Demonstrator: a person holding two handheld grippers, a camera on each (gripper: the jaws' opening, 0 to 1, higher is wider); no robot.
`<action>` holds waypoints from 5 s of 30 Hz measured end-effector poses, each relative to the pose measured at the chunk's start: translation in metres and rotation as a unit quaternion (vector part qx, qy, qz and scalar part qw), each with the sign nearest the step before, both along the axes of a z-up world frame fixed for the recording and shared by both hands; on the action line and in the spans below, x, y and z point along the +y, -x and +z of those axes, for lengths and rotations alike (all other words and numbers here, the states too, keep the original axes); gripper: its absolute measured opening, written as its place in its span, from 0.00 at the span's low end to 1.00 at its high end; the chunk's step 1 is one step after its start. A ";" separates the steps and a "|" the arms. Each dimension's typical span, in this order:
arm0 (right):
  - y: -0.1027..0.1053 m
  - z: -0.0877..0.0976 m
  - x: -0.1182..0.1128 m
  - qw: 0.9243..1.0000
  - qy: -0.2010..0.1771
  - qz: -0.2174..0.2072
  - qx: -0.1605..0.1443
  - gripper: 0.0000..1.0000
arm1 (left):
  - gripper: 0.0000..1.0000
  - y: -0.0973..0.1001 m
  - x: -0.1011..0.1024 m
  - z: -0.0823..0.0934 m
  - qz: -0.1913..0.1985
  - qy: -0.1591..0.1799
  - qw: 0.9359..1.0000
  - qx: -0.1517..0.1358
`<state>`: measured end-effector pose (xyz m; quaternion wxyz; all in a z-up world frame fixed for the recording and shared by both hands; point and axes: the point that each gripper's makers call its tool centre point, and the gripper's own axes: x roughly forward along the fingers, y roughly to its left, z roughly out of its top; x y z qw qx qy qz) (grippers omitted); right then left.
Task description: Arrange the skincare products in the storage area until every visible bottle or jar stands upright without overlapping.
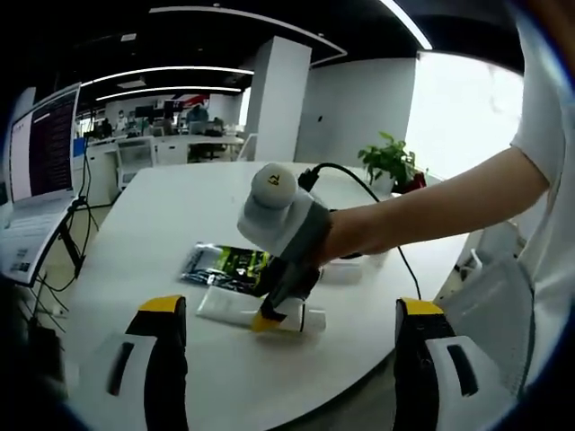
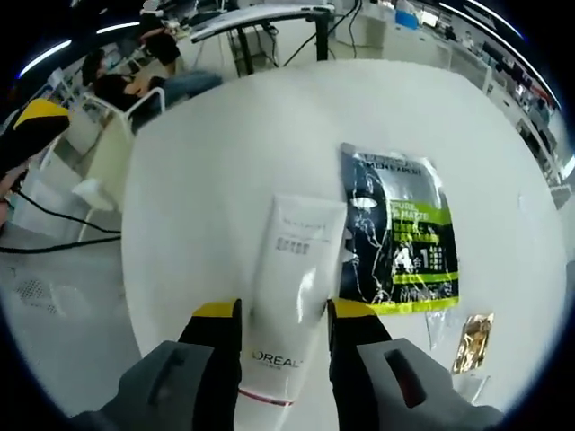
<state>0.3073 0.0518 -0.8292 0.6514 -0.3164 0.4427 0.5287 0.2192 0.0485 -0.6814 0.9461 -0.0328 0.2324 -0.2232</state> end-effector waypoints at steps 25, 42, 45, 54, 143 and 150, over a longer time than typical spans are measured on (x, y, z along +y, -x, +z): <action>-0.004 -0.007 0.005 0.999 0.003 0.038 -0.039 0.31 | 0.88 0.000 -0.001 -0.003 0.000 -0.007 1.000 0.009; -0.002 -0.001 0.002 0.998 -0.018 0.037 -0.045 0.25 | 0.88 0.001 -0.002 -0.003 -0.002 -0.005 1.000 0.012; -0.004 0.002 0.001 0.998 -0.027 0.032 -0.046 0.25 | 0.88 0.001 -0.002 -0.004 -0.002 -0.004 1.000 0.013; 0.007 0.019 -0.001 0.997 -0.070 0.013 -0.040 0.25 | 0.89 0.000 -0.003 -0.001 -0.001 0.006 1.000 0.007; 0.125 0.161 -0.055 0.920 -0.316 -0.117 -0.202 0.29 | 0.08 0.026 -0.062 0.054 -0.126 0.164 0.977 -0.047; 0.125 0.176 -0.070 0.914 -0.344 -0.135 -0.169 0.29 | 0.05 0.027 -0.073 0.067 -0.199 0.123 0.971 -0.055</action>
